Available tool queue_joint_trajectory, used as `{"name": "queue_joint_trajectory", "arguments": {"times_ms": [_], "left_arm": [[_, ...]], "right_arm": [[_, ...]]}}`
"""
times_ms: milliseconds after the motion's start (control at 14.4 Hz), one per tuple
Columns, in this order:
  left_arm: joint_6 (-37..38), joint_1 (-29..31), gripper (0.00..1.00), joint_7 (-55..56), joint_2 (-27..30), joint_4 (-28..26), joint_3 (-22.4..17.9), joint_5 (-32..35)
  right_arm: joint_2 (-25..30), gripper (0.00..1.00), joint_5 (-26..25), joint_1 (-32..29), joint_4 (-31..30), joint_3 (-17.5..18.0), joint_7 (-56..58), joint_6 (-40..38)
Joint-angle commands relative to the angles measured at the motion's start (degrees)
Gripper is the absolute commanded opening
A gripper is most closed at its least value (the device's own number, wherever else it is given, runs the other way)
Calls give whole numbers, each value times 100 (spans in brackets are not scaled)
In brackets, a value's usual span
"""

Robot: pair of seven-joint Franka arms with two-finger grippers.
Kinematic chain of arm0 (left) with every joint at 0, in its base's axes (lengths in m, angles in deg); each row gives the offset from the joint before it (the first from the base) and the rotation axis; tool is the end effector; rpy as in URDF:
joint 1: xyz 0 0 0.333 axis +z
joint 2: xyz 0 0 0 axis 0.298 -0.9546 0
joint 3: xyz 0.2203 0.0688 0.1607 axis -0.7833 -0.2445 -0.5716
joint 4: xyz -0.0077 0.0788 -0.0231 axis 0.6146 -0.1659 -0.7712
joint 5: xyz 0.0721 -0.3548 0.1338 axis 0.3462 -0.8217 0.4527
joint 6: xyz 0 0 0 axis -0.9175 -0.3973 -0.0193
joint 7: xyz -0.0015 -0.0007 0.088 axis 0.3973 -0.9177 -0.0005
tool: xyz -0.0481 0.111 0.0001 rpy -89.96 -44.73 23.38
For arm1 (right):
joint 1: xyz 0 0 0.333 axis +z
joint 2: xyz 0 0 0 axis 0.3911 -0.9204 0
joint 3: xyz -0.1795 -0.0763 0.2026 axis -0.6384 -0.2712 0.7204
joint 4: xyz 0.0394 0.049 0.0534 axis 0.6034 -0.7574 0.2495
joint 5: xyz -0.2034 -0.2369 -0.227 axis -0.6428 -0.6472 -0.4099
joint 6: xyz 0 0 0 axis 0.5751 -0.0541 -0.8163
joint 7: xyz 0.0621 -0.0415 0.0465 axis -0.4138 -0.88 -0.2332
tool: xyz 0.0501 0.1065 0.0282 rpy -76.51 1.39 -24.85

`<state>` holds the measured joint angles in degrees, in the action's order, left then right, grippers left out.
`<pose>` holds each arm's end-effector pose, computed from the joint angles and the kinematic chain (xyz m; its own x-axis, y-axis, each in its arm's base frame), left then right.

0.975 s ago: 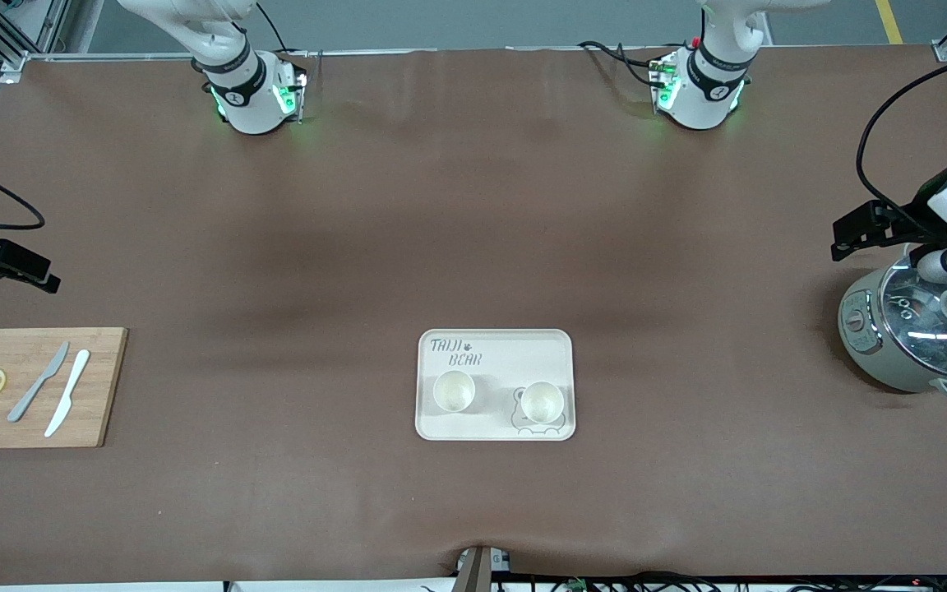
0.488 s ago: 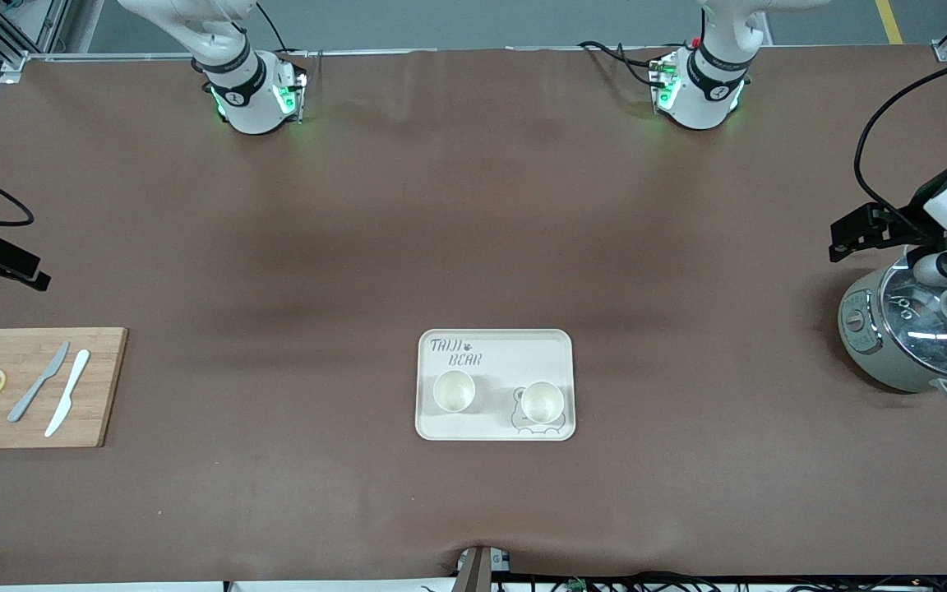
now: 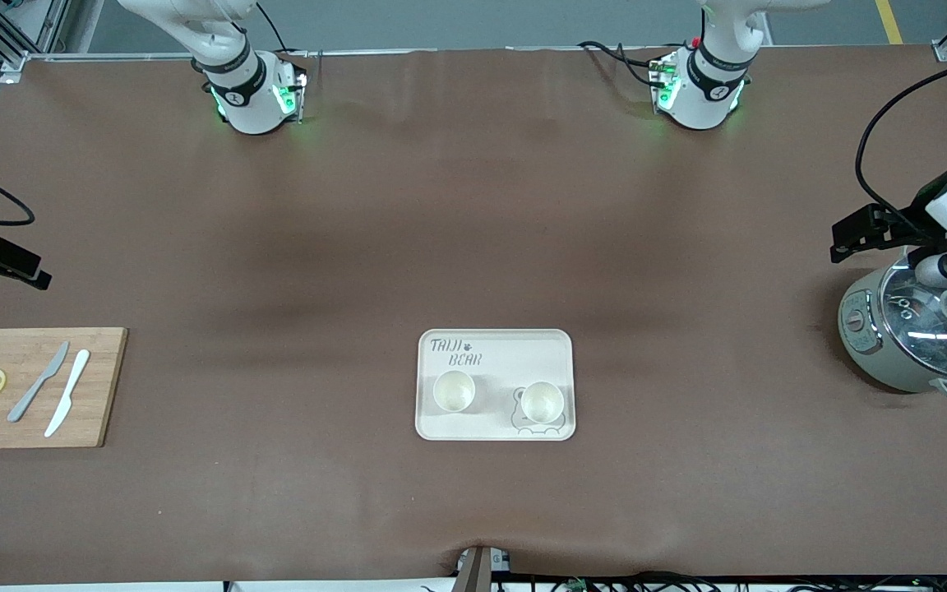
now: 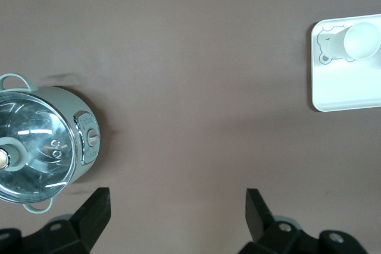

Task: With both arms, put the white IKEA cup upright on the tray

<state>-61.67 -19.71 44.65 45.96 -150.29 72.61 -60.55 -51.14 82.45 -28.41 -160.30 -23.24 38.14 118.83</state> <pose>0.5874 -0.0476 0.5676 0.9933 -0.1155 -0.0009 -0.1155 -0.9933 -0.0025 0.5896 -0.0712 0.5389 0.9959 -0.0718 0.0556 -0.0693 -0.9966 -0.0451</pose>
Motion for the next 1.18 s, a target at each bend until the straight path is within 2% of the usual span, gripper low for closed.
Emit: {"name": "queue_joint_trajectory", "arguments": {"times_ms": [0,348,557,1115], "left_arm": [[-59,44,100,-92,-22,5,32,110],[-68,53,100,-100,-31,-4,23,128],[-32,26,100,-170,-22,-92,50,408],[-59,26,100,-136,-49,-101,94,164]], "right_arm": [[73,100,-43,-86,18,66,-19,-92],[73,100,-43,-86,18,66,-19,-92],[73,100,-43,-86,18,66,-19,-101],[64,100,-43,-68,10,66,-19,-110]]}}
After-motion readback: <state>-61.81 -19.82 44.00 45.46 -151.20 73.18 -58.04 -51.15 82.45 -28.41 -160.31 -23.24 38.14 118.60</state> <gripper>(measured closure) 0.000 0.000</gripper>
